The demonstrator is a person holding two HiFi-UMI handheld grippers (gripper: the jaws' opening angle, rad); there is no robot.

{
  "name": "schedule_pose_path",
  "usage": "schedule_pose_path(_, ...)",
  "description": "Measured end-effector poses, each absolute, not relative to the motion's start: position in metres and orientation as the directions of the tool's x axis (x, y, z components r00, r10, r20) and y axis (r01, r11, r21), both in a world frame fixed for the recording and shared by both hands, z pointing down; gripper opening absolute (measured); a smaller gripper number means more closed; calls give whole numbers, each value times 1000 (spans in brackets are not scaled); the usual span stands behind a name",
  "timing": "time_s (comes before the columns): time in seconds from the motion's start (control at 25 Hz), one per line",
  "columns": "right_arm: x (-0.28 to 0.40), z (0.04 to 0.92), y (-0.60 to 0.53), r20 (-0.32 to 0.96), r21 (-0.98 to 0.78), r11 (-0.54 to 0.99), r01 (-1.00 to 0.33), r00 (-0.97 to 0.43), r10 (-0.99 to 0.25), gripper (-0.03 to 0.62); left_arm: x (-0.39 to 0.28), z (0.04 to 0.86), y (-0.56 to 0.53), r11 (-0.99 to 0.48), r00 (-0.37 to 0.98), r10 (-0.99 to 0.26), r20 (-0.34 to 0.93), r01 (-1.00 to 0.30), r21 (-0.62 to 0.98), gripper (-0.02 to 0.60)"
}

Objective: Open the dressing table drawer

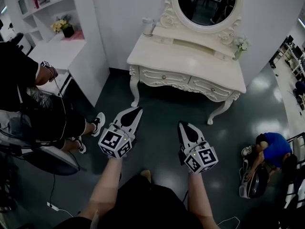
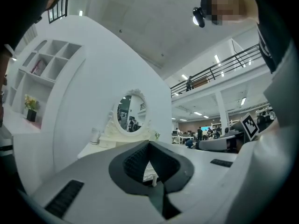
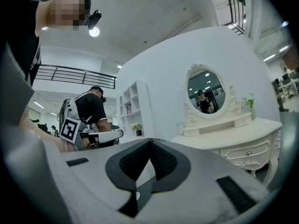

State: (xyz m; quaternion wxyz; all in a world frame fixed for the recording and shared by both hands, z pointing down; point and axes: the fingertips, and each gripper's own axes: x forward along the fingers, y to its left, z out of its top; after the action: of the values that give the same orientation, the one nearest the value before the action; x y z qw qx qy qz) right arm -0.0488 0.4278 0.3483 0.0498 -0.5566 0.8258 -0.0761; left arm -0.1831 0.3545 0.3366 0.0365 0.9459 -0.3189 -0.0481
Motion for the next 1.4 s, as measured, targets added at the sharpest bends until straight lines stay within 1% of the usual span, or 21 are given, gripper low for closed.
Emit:
schedule_pose_path(0.2,-48,357,408,8,-216,349,-912,-359,-933,5,-190,343,334,-788,787,-614,-59,-606,111,14)
schedule_pose_path(0.48,-54,365,390,42,-241,356,-903,-377,-925,5,-197,353,313,-765,769,-638,-35,-628,146,14)
schedule_pose_path(0.88,-41,366,335,30,-276,377,-884,-400,-916,5,-199,363,268,-727,735,-678,-11,-668,159,14)
schedule_pose_path(1.08,-28,367,295,27,-273,386,-881,-408,-913,5,-187,361,230,-719,726,-687,-11,-678,153,14)
schedule_pose_path(1.4,0,368,237,35,-257,406,-877,-428,-903,5,-150,361,172,-729,737,-676,-12,-667,151,14)
